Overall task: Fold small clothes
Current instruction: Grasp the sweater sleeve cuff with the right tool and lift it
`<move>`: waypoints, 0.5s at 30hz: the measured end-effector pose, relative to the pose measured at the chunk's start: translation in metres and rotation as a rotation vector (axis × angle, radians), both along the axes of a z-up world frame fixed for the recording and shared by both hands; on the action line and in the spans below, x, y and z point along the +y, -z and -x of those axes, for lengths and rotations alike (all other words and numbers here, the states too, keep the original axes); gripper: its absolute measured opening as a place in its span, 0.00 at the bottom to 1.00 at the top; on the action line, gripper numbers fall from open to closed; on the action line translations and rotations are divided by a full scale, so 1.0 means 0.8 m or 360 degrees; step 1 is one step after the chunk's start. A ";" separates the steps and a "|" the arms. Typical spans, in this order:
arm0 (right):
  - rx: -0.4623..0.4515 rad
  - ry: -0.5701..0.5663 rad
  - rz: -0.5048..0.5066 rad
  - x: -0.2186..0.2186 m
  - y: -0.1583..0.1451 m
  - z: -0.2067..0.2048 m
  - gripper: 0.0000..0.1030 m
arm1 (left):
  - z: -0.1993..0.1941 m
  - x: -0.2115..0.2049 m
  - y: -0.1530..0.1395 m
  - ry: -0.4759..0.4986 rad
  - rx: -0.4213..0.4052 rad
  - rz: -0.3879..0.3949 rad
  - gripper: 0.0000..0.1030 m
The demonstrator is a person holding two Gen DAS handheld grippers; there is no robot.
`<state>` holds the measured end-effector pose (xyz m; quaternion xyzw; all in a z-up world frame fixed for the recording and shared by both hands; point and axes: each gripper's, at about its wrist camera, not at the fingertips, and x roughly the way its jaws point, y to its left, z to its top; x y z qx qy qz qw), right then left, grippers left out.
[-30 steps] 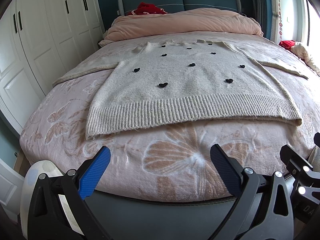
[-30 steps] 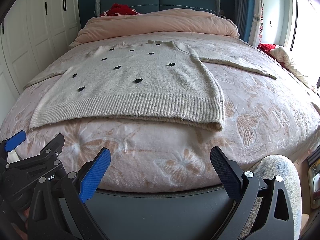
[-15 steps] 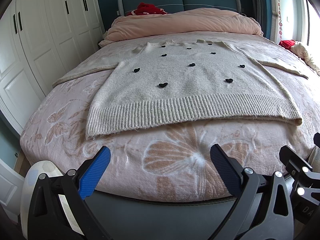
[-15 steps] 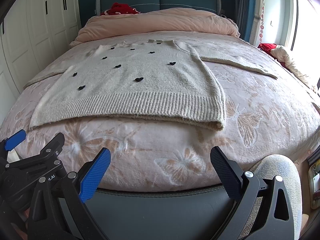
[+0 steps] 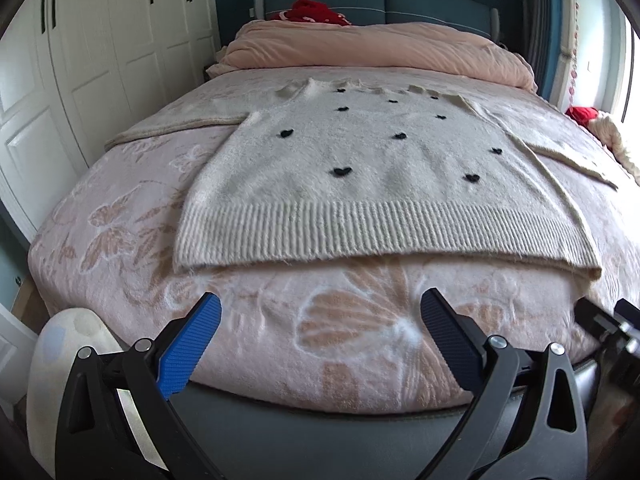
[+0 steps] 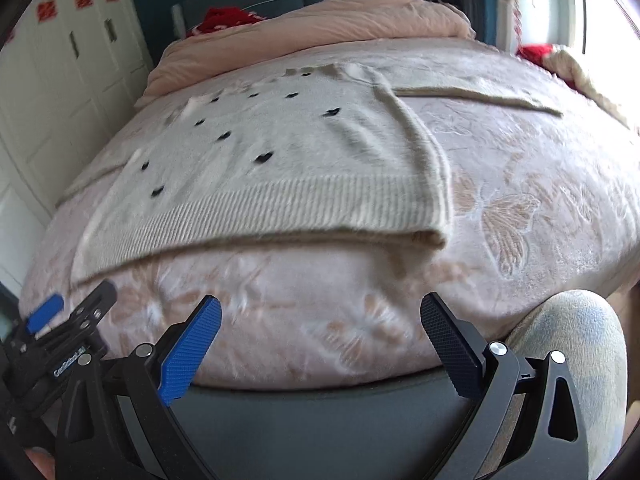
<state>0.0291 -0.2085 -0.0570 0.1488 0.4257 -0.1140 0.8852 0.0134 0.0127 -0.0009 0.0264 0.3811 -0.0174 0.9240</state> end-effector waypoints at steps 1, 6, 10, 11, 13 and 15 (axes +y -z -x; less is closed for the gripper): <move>-0.0013 0.0048 -0.0022 -0.024 -0.004 -0.006 0.95 | -0.004 0.001 -0.002 0.0000 -0.0008 -0.0006 0.95; -0.0051 0.0283 0.0055 -0.155 -0.025 -0.048 0.95 | -0.044 -0.006 -0.019 0.0025 -0.0079 -0.0076 0.95; -0.0105 0.0585 0.0000 -0.317 -0.038 -0.097 0.95 | -0.086 -0.026 -0.028 0.0053 -0.0129 -0.0147 0.95; -0.0112 0.0640 -0.0025 -0.345 -0.039 -0.105 0.95 | -0.095 -0.032 -0.028 0.0061 -0.0133 -0.0161 0.95; -0.0130 0.0743 -0.0102 -0.411 -0.035 -0.128 0.95 | -0.115 -0.044 -0.027 0.0079 -0.0132 -0.0182 0.95; -0.0134 0.0846 -0.0179 -0.475 -0.024 -0.156 0.95 | -0.129 -0.053 -0.025 0.0081 -0.0120 -0.0185 0.95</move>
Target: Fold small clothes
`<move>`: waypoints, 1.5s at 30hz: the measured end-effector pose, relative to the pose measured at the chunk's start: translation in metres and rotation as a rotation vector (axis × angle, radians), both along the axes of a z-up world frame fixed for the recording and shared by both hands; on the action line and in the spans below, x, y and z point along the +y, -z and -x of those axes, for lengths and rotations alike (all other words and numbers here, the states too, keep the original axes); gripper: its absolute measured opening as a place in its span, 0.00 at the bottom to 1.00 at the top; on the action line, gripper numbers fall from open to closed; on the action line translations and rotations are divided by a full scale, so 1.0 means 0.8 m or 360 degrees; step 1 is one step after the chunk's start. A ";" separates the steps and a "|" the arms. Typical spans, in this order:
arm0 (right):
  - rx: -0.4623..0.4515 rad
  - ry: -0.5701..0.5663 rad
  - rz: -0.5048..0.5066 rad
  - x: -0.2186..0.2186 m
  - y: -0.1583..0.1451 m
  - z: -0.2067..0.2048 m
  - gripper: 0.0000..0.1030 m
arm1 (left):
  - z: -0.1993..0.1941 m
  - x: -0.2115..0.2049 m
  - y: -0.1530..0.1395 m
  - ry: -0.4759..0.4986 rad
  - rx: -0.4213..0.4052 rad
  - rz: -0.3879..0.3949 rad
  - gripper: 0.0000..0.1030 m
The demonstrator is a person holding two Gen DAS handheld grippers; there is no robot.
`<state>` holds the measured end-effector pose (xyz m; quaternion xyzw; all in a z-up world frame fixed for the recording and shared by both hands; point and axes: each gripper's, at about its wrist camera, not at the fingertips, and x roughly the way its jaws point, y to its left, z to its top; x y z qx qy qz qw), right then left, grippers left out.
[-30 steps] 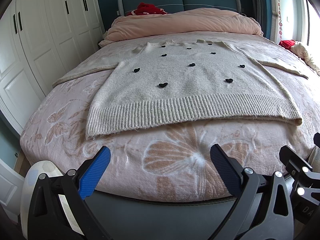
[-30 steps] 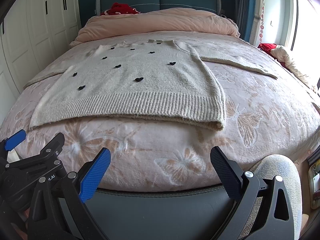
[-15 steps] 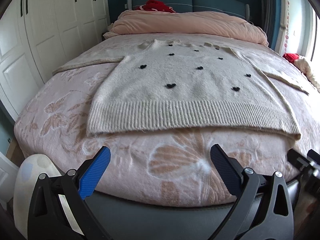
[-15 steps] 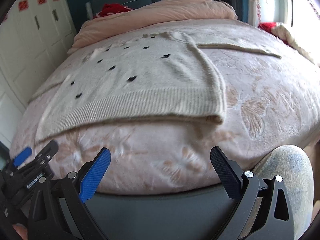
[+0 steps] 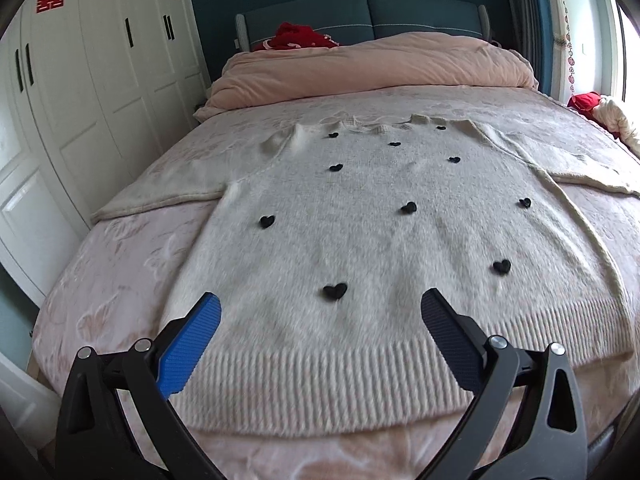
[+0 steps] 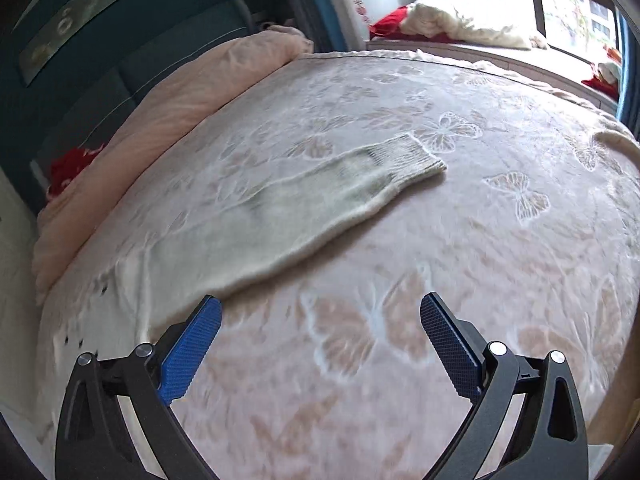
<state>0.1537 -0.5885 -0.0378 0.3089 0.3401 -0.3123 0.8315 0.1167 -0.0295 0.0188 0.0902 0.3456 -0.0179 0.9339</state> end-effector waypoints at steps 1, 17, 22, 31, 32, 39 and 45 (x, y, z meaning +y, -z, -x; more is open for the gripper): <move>-0.0011 0.0062 -0.0037 -0.033 0.008 -0.015 0.95 | -0.010 -0.005 0.003 -0.0002 0.0017 0.0007 0.95; -0.0468 -0.0099 -0.0161 -0.066 -0.016 -0.147 0.12 | -0.116 -0.026 0.018 0.0073 0.0215 0.0224 0.95; -0.0645 -0.0903 0.0037 0.136 -0.127 -0.266 0.12 | -0.136 -0.006 -0.001 0.0023 0.0203 0.0402 0.95; -0.0238 -0.1662 0.0275 0.438 -0.054 -0.357 0.34 | -0.199 0.052 -0.026 -0.0086 0.0223 0.0668 0.95; -0.0239 -0.1626 0.0262 0.432 -0.050 -0.345 0.44 | -0.212 0.057 -0.027 -0.0084 0.0231 0.0701 0.95; 0.0039 -0.1031 0.0187 0.291 0.016 -0.261 0.61 | -0.337 0.051 0.010 -0.0108 0.0350 0.0775 0.95; -0.0002 -0.0725 -0.0204 0.206 0.060 -0.262 0.61 | -0.414 0.042 0.081 -0.0202 0.0622 0.1031 0.26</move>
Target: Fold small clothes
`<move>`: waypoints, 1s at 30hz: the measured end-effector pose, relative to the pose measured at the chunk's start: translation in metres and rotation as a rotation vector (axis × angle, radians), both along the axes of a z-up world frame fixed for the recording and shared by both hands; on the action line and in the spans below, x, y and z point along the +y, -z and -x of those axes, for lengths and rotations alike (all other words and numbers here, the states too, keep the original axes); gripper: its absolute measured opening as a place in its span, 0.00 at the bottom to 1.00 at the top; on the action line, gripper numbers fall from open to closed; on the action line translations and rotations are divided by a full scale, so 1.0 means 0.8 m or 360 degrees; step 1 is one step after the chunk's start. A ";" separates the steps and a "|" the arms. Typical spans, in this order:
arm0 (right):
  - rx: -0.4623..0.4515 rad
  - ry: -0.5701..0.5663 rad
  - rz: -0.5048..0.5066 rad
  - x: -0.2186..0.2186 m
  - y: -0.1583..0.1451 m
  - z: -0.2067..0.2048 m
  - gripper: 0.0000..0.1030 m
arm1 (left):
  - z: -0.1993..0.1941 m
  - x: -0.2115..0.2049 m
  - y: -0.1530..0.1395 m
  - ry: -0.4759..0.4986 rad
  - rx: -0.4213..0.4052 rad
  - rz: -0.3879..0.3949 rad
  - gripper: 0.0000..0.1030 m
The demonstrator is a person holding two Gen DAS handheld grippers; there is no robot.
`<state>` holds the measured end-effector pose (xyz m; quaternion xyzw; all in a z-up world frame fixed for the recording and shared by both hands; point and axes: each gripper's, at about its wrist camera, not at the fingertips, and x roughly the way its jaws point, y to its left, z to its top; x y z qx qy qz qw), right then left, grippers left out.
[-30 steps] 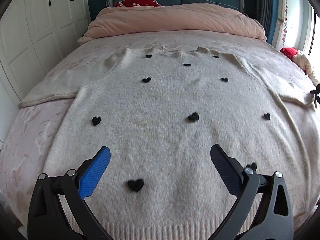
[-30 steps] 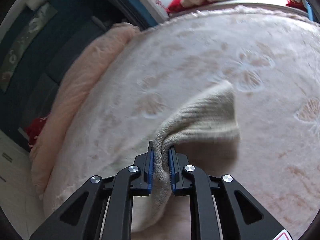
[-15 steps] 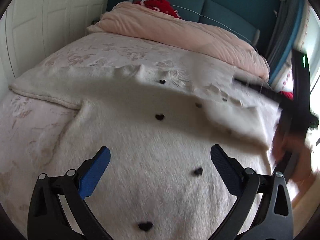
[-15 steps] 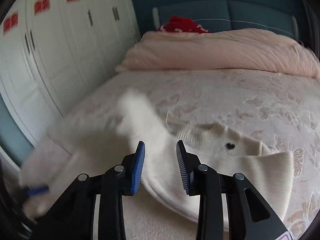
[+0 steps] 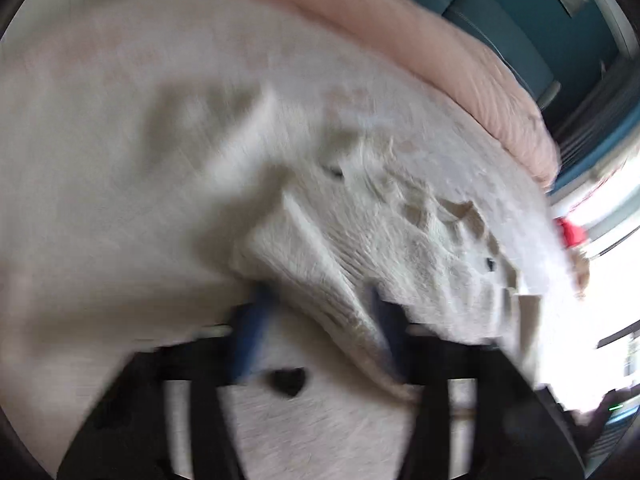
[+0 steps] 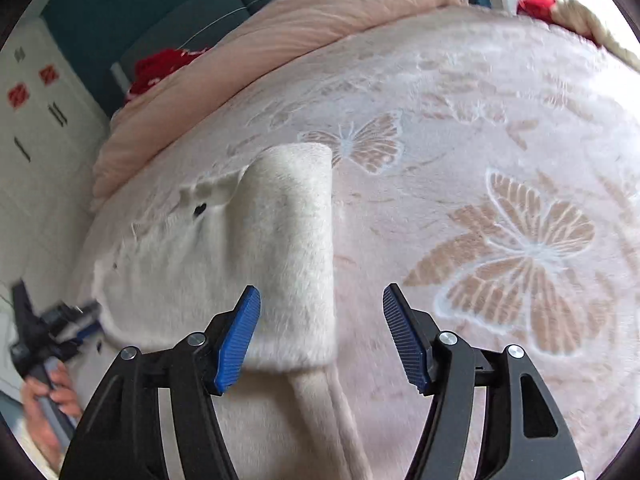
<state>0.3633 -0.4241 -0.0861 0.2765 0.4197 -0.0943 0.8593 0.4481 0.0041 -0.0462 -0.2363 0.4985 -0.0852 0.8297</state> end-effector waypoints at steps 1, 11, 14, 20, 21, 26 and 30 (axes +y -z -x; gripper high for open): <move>0.0016 0.0001 -0.0033 -0.002 0.007 -0.005 0.61 | -0.001 0.003 0.007 -0.0052 0.0014 0.0051 0.18; -0.0020 -0.0080 -0.0042 0.017 0.012 -0.018 0.16 | 0.025 0.015 -0.001 0.0032 -0.0125 -0.0081 0.11; 0.0061 -0.0039 0.0020 0.024 0.020 -0.010 0.28 | 0.033 0.018 0.001 0.0031 -0.0155 -0.0074 0.15; -0.0058 -0.0159 0.0264 0.105 -0.066 0.052 0.45 | 0.082 0.117 -0.050 -0.0193 -0.0312 0.0124 0.53; -0.0053 -0.0217 0.0292 0.126 -0.069 0.068 0.46 | 0.089 0.144 -0.054 -0.0271 -0.0328 0.0108 0.56; 0.0057 -0.0394 0.0381 0.230 -0.033 0.151 0.49 | 0.116 0.355 -0.054 -0.0825 -0.0241 -0.0071 0.61; 0.0169 -0.0446 0.0328 0.280 -0.004 0.198 0.57 | 0.110 0.481 -0.044 -0.1120 -0.0137 -0.0178 0.61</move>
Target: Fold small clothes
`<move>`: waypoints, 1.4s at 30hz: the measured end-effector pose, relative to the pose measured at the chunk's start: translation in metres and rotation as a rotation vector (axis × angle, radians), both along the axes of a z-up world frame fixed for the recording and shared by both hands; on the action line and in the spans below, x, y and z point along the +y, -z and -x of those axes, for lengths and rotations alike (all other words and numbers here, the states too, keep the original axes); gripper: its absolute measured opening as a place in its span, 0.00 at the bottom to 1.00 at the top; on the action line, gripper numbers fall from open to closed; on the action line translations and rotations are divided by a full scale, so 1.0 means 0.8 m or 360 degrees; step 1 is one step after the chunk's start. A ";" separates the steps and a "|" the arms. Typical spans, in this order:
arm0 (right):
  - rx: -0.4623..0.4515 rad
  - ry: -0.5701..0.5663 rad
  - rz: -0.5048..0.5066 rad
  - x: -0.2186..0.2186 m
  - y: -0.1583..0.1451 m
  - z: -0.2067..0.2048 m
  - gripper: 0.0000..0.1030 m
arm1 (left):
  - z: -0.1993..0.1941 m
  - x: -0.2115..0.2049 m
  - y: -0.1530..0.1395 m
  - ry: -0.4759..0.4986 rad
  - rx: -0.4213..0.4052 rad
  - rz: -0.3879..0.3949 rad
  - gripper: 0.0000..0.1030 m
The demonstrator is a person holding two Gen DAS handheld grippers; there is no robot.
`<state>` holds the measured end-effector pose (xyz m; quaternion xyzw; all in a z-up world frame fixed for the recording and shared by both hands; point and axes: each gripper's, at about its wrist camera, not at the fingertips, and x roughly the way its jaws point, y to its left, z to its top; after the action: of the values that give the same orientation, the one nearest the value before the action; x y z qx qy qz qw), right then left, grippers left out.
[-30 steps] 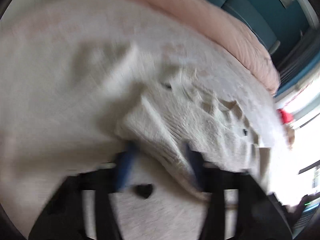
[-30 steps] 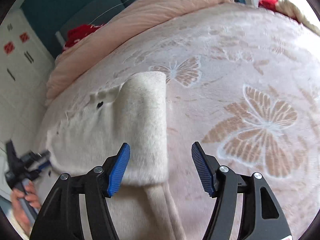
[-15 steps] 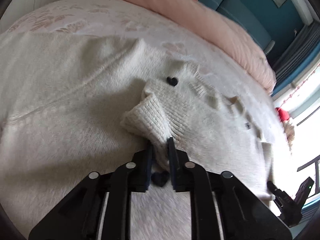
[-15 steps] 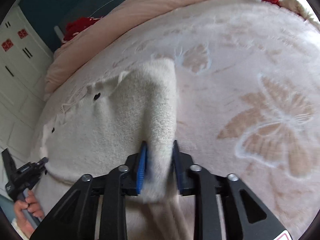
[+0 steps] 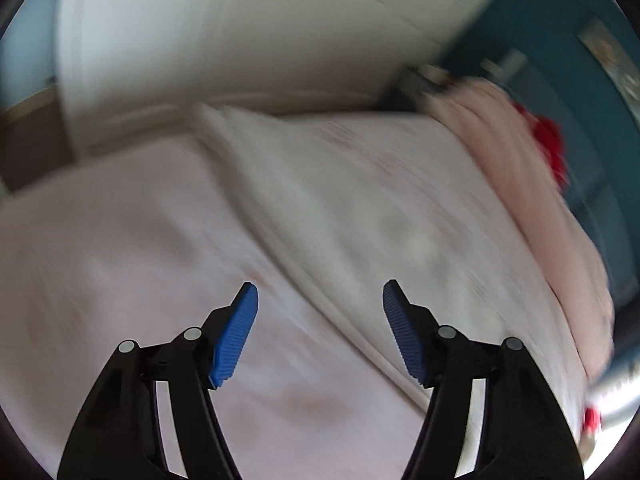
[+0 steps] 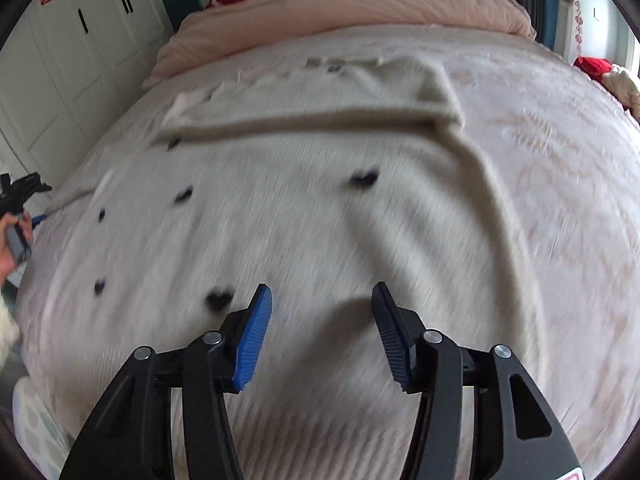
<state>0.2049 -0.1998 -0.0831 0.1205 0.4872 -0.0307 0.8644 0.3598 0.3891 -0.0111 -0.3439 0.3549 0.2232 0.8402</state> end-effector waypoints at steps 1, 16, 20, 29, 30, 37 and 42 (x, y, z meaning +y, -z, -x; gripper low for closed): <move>0.0017 -0.0002 0.0012 0.008 0.003 0.004 0.59 | -0.006 0.037 0.008 -0.0098 0.0038 0.0029 0.61; -0.0034 0.0105 0.0080 0.013 -0.025 -0.031 0.68 | -0.016 0.022 -0.015 0.0036 -0.0062 -0.0081 0.56; -0.0138 0.0281 -0.0073 -0.037 -0.036 -0.099 0.68 | -0.012 -0.103 -0.047 0.0499 -0.0184 0.0077 0.60; -0.0117 0.0840 -0.0693 -0.171 0.025 -0.177 0.40 | -0.097 -0.402 0.061 0.0963 0.0190 0.0602 0.37; -0.0137 0.0855 -0.0701 -0.180 0.024 -0.181 0.07 | -0.099 -0.408 0.062 0.0939 0.0177 0.0551 0.21; -0.0092 0.0759 -0.0499 -0.204 0.030 -0.193 0.09 | -0.079 -0.386 0.055 0.1016 0.0014 0.0549 0.13; -0.0173 0.0480 -0.0258 -0.140 -0.034 -0.154 0.41 | -0.045 -0.237 0.002 0.0785 -0.0241 0.0417 0.42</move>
<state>0.3277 -0.3121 -0.0559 0.2630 0.4171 -0.1141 0.8624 0.3956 0.1997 -0.0125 -0.3685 0.3900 -0.0618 0.8416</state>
